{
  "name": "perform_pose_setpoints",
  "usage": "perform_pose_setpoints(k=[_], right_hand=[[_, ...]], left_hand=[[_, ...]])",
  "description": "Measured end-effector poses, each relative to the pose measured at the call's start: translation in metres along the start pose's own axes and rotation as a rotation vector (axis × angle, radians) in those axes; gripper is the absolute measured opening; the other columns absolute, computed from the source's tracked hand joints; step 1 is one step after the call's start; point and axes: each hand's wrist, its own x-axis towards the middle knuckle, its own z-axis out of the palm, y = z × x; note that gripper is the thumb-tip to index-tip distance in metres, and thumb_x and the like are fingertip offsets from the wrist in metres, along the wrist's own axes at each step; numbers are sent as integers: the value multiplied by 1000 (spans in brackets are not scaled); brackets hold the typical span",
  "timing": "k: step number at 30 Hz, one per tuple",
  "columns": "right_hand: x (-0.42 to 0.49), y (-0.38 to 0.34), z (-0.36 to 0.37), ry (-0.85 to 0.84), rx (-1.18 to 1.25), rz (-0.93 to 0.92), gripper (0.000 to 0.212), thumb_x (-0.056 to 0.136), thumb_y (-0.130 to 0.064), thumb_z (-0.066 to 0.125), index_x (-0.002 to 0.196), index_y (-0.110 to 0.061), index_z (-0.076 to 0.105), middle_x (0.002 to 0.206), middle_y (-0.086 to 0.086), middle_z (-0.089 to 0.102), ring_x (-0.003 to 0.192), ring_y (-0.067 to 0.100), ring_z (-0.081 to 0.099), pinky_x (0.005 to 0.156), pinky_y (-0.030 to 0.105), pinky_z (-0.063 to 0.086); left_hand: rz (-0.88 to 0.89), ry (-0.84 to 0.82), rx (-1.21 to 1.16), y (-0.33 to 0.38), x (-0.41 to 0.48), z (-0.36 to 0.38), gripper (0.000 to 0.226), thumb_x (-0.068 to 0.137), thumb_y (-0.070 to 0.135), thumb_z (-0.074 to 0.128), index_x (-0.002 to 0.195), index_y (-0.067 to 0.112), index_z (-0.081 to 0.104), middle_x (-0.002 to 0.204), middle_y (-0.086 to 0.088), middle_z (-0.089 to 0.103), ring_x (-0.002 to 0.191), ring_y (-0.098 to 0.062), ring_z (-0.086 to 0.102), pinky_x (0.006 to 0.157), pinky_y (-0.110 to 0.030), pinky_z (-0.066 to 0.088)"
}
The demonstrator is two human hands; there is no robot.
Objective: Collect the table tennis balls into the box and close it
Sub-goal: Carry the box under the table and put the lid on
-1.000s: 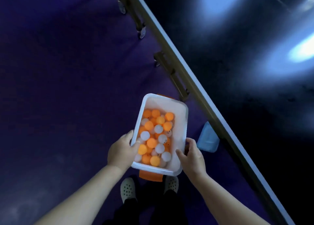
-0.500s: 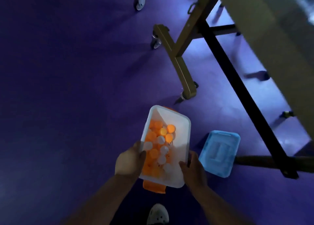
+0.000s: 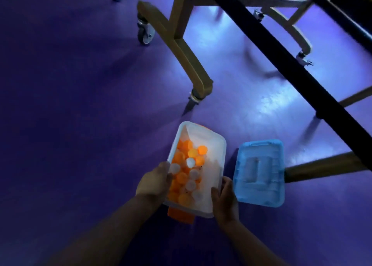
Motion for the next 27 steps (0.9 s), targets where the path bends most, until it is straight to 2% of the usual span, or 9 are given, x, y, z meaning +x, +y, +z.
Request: perform_pose_setpoints(k=[4, 7, 10, 13, 15, 18, 21, 24, 27], right_hand=[[1, 19, -1, 28, 122, -42, 36, 93, -25, 54, 125, -18, 38, 105, -5, 54, 88, 4, 56, 65, 16, 44], [2, 29, -11, 252, 97, -34, 27, 92, -20, 56, 116, -12, 48, 89, -4, 56, 82, 18, 59, 61, 22, 39], [7, 51, -33, 568, 29, 30, 22, 88, -21, 54, 106, -7, 55, 101, 11, 56, 91, 33, 58, 70, 34, 43], [12, 80, -54, 729, -101, 71, 39, 77, -31, 41, 104, -6, 56, 107, 22, 57, 103, 34, 49, 87, 44, 39], [18, 93, -65, 763, -108, 203, 53, 78, -30, 42, 119, 1, 53, 121, 31, 53, 118, 36, 42, 98, 43, 28], [27, 104, -80, 626, -28, 485, 66, 90, -31, 49, 141, 6, 27, 144, 30, 33, 135, 41, 29, 110, 47, 21], [32, 113, -90, 491, 217, 542, 49, 93, -24, 52, 132, 1, 39, 121, 23, 54, 108, 37, 55, 83, 43, 46], [32, 111, -89, 464, 237, 483, 29, 92, -16, 49, 113, 3, 50, 101, 20, 60, 84, 32, 57, 67, 37, 44], [26, 91, -86, 556, 217, 350, 28, 88, -20, 53, 105, 2, 52, 92, 14, 56, 83, 29, 55, 61, 31, 40]], left_hand=[[1, -2, 55, 9, 8, 6, 32, 99, 29, 32, 125, 14, 41, 120, -13, 57, 105, -34, 59, 83, -39, 44], [-32, 11, 51, 12, 8, 5, 32, 99, 30, 33, 125, 13, 41, 119, -15, 58, 105, -36, 58, 85, -41, 47], [-25, 19, 115, 15, 6, 5, 34, 100, 33, 30, 125, 12, 40, 119, -14, 57, 103, -33, 59, 82, -40, 47], [10, 69, 141, 16, 3, 6, 40, 99, 32, 33, 134, 12, 34, 129, -12, 50, 110, -29, 55, 83, -40, 47], [99, 144, 177, 17, 2, 8, 46, 97, 28, 41, 138, 8, 34, 134, -14, 46, 115, -29, 52, 86, -41, 48], [272, 253, 402, 18, 5, 13, 48, 84, 20, 62, 126, -1, 51, 126, -22, 56, 109, -36, 59, 83, -46, 52], [324, 256, 506, 27, 3, 17, 50, 72, 20, 74, 115, 0, 58, 120, -22, 60, 107, -39, 61, 82, -49, 52], [343, 281, 542, 36, -1, 21, 42, 73, 24, 69, 110, 5, 62, 118, -16, 62, 108, -35, 61, 82, -46, 52], [358, 291, 554, 40, -4, 19, 44, 65, 22, 76, 104, 6, 65, 113, -15, 65, 101, -34, 64, 79, -45, 54]])
